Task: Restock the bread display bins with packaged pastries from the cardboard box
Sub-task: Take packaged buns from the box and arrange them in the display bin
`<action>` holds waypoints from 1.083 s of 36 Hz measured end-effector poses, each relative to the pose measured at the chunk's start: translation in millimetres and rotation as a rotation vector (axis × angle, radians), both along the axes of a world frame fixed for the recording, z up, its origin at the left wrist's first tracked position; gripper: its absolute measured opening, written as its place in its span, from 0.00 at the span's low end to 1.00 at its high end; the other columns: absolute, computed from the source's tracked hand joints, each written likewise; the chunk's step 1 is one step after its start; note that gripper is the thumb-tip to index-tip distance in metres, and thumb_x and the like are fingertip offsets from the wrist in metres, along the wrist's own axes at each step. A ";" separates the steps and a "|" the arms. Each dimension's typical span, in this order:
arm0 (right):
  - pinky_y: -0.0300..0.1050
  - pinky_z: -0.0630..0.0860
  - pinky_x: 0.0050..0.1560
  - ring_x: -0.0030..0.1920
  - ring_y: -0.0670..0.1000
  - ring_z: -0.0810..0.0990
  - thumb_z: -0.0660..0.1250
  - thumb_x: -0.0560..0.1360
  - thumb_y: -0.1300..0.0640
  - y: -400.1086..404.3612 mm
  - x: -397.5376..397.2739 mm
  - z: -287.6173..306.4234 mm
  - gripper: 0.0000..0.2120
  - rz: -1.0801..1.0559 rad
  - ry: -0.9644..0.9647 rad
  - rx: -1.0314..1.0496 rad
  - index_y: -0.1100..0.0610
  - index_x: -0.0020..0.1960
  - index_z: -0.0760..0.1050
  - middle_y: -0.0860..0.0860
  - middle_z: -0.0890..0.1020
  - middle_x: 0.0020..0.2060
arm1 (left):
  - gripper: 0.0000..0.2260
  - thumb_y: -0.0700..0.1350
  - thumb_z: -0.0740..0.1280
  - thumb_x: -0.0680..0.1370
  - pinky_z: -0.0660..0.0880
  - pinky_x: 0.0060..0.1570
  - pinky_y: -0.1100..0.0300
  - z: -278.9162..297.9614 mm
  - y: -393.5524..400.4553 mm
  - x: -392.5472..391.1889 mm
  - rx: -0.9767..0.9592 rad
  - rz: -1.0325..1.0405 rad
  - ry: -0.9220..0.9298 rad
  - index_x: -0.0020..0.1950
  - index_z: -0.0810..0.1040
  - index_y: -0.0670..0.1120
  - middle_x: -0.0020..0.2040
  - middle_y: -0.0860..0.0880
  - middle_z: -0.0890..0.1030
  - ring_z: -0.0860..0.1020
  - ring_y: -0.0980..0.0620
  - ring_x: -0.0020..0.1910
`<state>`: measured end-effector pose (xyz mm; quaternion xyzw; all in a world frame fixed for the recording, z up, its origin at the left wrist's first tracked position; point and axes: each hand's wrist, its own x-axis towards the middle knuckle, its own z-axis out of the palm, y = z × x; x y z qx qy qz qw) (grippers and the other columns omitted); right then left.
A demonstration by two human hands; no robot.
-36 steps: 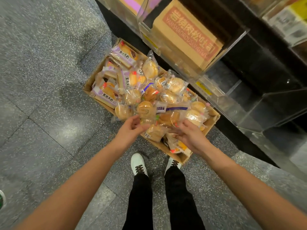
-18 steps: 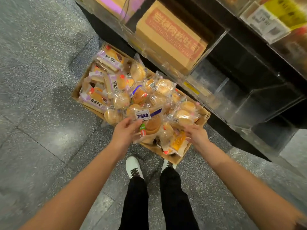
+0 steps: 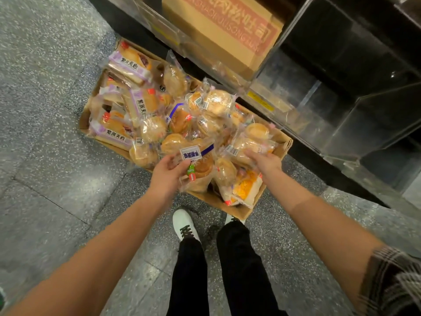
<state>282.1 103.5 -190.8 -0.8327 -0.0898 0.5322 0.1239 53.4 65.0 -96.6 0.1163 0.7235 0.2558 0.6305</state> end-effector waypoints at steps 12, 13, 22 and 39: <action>0.55 0.80 0.52 0.55 0.57 0.82 0.81 0.58 0.52 3.1 29.3 112.4 0.36 -0.108 0.381 0.239 0.58 0.63 0.74 0.56 0.83 0.55 | 0.18 0.38 0.65 0.79 0.79 0.51 0.50 61.7 31.9 22.0 0.050 0.033 -0.016 0.68 0.69 0.40 0.61 0.41 0.78 0.81 0.42 0.54; 0.54 0.80 0.51 0.54 0.56 0.83 0.79 0.62 0.54 4.8 33.3 130.8 0.31 -0.087 0.406 0.268 0.58 0.63 0.74 0.56 0.83 0.54 | 0.18 0.38 0.66 0.78 0.80 0.49 0.51 72.5 35.0 24.2 0.054 0.036 -0.016 0.67 0.69 0.39 0.59 0.41 0.79 0.81 0.43 0.51; 0.41 0.79 0.47 0.51 0.53 0.83 0.77 0.63 0.56 21.5 60.9 345.7 0.25 0.090 0.335 0.675 0.57 0.59 0.75 0.53 0.84 0.50 | 0.09 0.35 0.64 0.78 0.80 0.44 0.49 230.1 64.2 53.7 0.217 0.115 -0.213 0.58 0.74 0.39 0.47 0.50 0.82 0.80 0.50 0.46; 0.33 0.67 0.65 0.67 0.42 0.67 0.70 0.68 0.37 12.8 84.1 627.1 0.27 0.907 -0.530 1.294 0.43 0.65 0.73 0.46 0.69 0.66 | 0.25 0.33 0.61 0.78 0.79 0.45 0.50 483.7 101.7 115.8 0.559 -0.021 -0.703 0.73 0.65 0.50 0.55 0.46 0.81 0.81 0.46 0.52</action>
